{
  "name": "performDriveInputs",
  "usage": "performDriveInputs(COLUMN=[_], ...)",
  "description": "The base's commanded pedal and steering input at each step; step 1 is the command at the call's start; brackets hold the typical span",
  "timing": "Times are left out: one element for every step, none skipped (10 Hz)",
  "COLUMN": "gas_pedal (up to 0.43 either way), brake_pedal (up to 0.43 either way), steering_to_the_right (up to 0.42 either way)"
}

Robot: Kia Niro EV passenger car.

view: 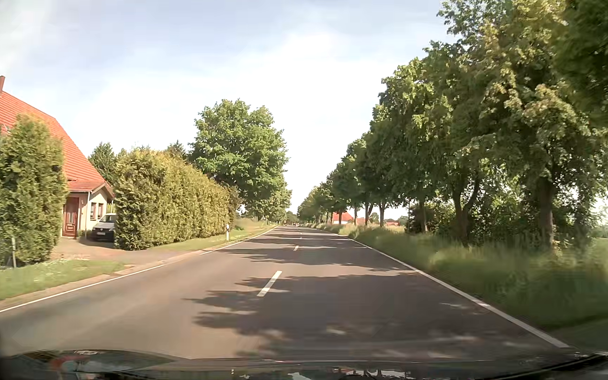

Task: Follow the waypoints while adhering to traffic rules and regulations

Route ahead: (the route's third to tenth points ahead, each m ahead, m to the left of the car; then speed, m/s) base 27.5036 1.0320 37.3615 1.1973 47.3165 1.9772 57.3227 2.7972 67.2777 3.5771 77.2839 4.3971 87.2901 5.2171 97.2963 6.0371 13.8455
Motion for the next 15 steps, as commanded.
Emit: performDriveInputs(gas_pedal=[0.138,0.138,0.138,0.138,0.138,0.15,0.15,0.15,0.15,0.157,0.169,0.169,0.169,0.177,0.177], brake_pedal=[0.0,0.0,0.0,0.0,0.0,0.0,0.0,0.0,0.0,0.0,0.0,0.0,0.0,0.0,0.0], steering_to_the_right=[-0.007,-0.008,-0.008,-0.008,-0.007,-0.006,-0.003,0.0,0.0,0.0,0.0,0.0,0.0,-0.001,-0.001])
